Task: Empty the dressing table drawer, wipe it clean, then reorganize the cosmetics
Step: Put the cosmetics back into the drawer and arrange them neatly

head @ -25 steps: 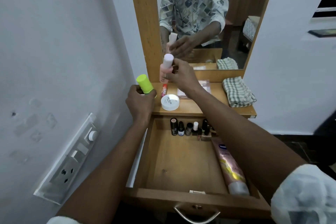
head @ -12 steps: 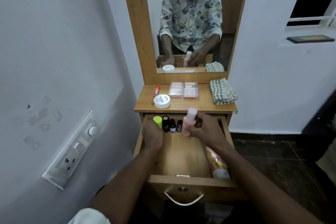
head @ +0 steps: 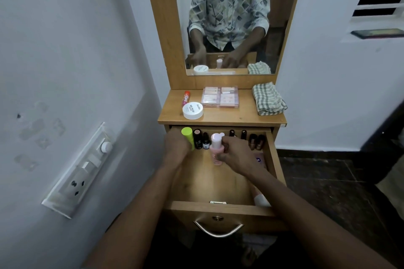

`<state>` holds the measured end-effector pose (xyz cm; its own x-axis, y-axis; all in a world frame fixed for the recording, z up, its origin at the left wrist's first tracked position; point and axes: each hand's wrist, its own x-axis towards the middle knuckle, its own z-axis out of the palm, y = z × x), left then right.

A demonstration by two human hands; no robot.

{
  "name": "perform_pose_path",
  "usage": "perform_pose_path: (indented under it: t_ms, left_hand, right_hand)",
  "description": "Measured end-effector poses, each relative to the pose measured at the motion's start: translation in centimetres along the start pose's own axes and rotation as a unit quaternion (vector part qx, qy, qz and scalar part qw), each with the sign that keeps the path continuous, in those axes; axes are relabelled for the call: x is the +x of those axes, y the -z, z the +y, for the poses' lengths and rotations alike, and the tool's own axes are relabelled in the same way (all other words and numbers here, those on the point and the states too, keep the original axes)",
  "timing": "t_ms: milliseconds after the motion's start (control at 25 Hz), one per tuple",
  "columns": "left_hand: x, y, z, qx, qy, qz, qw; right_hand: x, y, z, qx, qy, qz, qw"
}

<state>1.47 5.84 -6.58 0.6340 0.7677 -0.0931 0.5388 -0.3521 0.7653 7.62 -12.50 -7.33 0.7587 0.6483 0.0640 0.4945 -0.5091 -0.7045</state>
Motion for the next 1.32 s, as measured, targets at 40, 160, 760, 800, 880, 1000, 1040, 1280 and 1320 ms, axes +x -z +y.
perform_pose_path:
  t_ms: [40, 160, 760, 800, 880, 1000, 1040, 1280, 1320]
  left_hand:
    - [0.0, 1.1, 0.1, -0.037, 0.010, 0.006, 0.999]
    - [-1.4, 3.0, -0.2, -0.097, 0.011, 0.086, 0.992]
    - [-3.3, -0.1, -1.2, -0.003, 0.012, 0.083, 0.996]
    - [-3.5, 0.0, -1.0, 0.003, 0.007, 0.088, 0.996]
    - [-3.8, 0.1, -0.9, 0.010, 0.004, 0.088, 0.996]
    - [-3.8, 0.1, -1.7, 0.022, 0.004, 0.081, 0.996]
    - [-3.5, -0.1, -2.1, 0.017, 0.004, 0.070, 0.997]
    - [-3.2, -0.9, -2.6, 0.061, -0.031, 0.035, 0.997]
    - [-3.6, -1.0, -2.5, 0.086, -0.042, 0.031, 0.995]
  right_hand:
    - [0.4, -0.7, -0.4, -0.010, -0.005, -0.003, 1.000]
    - [1.5, -3.6, -2.3, -0.007, -0.019, -0.010, 1.000]
    - [4.6, -8.4, -5.0, 0.071, -0.113, 0.053, 0.990]
    - [4.7, -8.6, -4.8, 0.068, -0.118, 0.051, 0.989]
    - [4.7, -8.6, -4.5, 0.071, -0.115, 0.046, 0.990]
    - [4.4, -7.7, -5.2, 0.037, -0.103, -0.002, 0.994]
    - [4.2, -6.9, -5.6, -0.005, -0.092, 0.004, 0.996]
    - [6.2, 2.8, -6.0, -0.056, -0.066, 0.260, 0.962]
    - [7.6, 4.0, -5.5, -0.075, -0.088, 0.272, 0.955]
